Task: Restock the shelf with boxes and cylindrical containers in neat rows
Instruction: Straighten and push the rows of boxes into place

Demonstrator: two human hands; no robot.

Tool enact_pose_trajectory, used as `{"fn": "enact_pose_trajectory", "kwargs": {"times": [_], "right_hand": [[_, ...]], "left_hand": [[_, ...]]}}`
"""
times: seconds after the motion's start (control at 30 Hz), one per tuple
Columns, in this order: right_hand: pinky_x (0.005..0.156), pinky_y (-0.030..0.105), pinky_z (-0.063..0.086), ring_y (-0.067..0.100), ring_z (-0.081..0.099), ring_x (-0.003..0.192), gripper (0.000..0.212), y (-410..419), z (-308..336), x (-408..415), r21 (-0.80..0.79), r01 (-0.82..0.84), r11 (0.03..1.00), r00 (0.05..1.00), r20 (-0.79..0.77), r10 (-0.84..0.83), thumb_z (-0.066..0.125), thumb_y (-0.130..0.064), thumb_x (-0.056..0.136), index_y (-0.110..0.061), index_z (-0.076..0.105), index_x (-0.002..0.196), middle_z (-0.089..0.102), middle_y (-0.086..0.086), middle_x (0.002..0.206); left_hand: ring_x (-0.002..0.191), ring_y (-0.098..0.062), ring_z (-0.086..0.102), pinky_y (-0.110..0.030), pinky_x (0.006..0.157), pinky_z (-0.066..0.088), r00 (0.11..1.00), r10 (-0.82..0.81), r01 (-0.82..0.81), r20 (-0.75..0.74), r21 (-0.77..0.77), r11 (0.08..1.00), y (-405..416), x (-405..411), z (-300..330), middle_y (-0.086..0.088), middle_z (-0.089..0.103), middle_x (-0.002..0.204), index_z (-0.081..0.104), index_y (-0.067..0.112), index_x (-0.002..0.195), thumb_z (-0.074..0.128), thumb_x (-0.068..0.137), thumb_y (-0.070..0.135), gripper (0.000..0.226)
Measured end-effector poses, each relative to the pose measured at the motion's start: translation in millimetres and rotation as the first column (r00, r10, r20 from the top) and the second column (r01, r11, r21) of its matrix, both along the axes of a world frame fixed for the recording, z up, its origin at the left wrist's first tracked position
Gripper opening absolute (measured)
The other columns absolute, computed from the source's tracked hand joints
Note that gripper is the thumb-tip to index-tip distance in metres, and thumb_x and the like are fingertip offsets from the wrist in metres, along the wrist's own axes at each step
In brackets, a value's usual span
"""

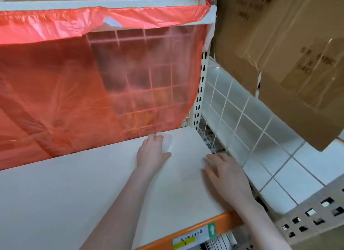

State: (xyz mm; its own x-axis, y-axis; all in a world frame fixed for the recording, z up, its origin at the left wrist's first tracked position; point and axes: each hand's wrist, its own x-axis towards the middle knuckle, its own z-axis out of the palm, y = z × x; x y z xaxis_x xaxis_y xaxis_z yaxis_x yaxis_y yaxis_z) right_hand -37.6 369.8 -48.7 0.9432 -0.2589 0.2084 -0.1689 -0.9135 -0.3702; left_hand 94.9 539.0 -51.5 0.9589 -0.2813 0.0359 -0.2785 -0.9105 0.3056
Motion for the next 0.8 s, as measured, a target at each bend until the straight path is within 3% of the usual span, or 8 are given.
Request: {"fn": "enact_pose_trajectory", "kwargs": {"times": [0.23,0.43,0.53,0.67,0.8], "right_hand": [[0.085,0.03,0.042,0.021,0.054,0.099,0.03,1.2,-6.6,10.2,0.03,-0.042,0.999,0.999,-0.024,0.043,0.053,-0.03,0.091,-0.02,0.059,0.119,0.057,0.002,0.106],[0.085,0.033,0.042,0.023,0.054,0.102,0.031,8.3,-2.8,22.9,0.041,-0.047,0.998,0.999,-0.016,0.047,0.053,-0.029,0.09,-0.019,0.059,0.119,0.058,0.003,0.107],[0.086,0.033,0.041,0.023,0.054,0.104,0.031,12.5,-3.4,27.3,0.053,-0.043,0.998,0.998,-0.037,0.045,0.053,-0.028,0.09,-0.02,0.059,0.119,0.058,0.003,0.109],[0.086,0.034,0.041,0.023,0.053,0.105,0.031,18.1,-4.0,32.2,0.069,-0.037,0.997,0.999,-0.036,0.04,0.053,-0.027,0.09,-0.02,0.059,0.12,0.058,0.003,0.11],[0.085,0.035,0.041,0.025,0.053,0.104,0.03,19.9,-4.7,34.1,0.086,-0.025,0.996,0.999,-0.026,0.027,0.055,-0.025,0.089,-0.018,0.06,0.117,0.059,0.004,0.108]], "left_hand": [[0.107,-0.026,0.055,-0.031,0.077,0.042,0.999,0.023,-0.023,-0.029,0.023,0.999,2.6,6.3,11.7,-0.001,0.047,0.125,0.043,0.02,0.132,0.062,0.081,0.035,0.056],[0.089,-0.017,0.06,-0.029,0.068,0.044,0.991,0.027,-0.058,-0.133,-0.234,0.97,36.8,3.9,24.4,0.009,0.066,0.102,0.058,0.03,0.113,0.055,0.08,0.035,0.034],[0.079,-0.011,0.063,-0.035,0.073,0.052,0.977,-0.011,-0.068,-0.213,-0.36,0.93,53.5,2.2,26.1,0.01,0.068,0.088,0.063,0.036,0.101,0.048,0.068,0.04,0.037],[0.091,-0.009,0.059,-0.031,0.081,0.05,0.981,-0.039,-0.038,-0.188,-0.39,0.92,66.8,3.9,21.2,0.012,0.064,0.102,0.061,0.037,0.113,0.055,0.083,0.028,0.032],[0.109,-0.012,0.053,-0.032,0.09,0.043,0.993,-0.083,0.05,-0.08,-0.357,0.933,69.7,6.3,14.3,0.009,0.057,0.122,0.053,0.036,0.129,0.049,0.093,0.022,0.038]]}}
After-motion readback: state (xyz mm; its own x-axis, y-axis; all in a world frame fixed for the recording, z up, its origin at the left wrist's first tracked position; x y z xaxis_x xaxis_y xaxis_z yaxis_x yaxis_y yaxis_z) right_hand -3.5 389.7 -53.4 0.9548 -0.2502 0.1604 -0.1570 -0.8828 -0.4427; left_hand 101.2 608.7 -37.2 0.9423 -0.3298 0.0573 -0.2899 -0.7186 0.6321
